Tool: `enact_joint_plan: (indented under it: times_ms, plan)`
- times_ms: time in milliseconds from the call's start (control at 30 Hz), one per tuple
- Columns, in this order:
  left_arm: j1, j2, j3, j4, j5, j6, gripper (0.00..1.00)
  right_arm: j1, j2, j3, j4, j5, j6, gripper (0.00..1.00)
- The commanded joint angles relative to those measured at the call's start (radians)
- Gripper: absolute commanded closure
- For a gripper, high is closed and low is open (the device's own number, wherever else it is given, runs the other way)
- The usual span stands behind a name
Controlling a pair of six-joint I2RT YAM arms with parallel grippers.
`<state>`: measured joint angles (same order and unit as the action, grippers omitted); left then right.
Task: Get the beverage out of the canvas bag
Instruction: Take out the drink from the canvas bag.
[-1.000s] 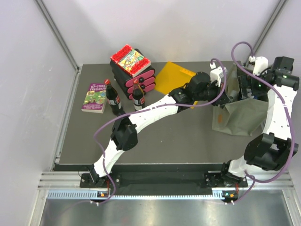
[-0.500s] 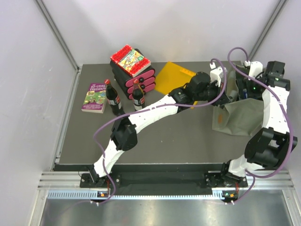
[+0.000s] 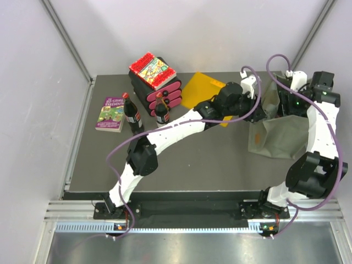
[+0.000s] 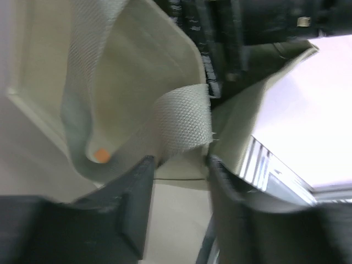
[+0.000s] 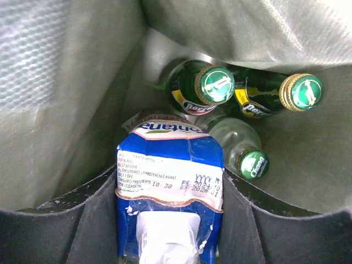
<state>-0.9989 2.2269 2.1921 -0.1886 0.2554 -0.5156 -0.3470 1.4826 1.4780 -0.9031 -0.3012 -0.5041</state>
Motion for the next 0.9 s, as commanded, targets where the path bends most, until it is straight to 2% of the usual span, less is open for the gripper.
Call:
enact_joint_plan:
  times_ms: [0,133,267,433,633,867]
  plan:
    - [0.037,-0.134,-0.057,0.034,-0.036,0.046,0.43,0.013,-0.084,0.194,0.010,-0.082,0.029,0.85]
    - [0.065,-0.223,-0.129,0.080,-0.048,0.086,0.31,0.009,-0.085,0.307,-0.020,-0.095,0.041,0.90]
    - [0.091,-0.280,-0.207,0.112,-0.022,0.123,0.25,0.006,-0.079,0.392,-0.046,-0.104,0.045,0.93]
    - [0.109,-0.326,-0.247,0.149,0.019,0.190,0.20,0.003,-0.071,0.523,-0.069,-0.110,0.053,0.94]
    - [0.109,-0.365,-0.307,0.264,0.091,0.342,0.12,0.002,-0.050,0.668,-0.091,-0.130,0.082,0.96]
    - [0.108,-0.349,-0.319,0.396,0.205,0.508,0.10,0.000,-0.073,0.728,-0.080,-0.160,0.105,0.97]
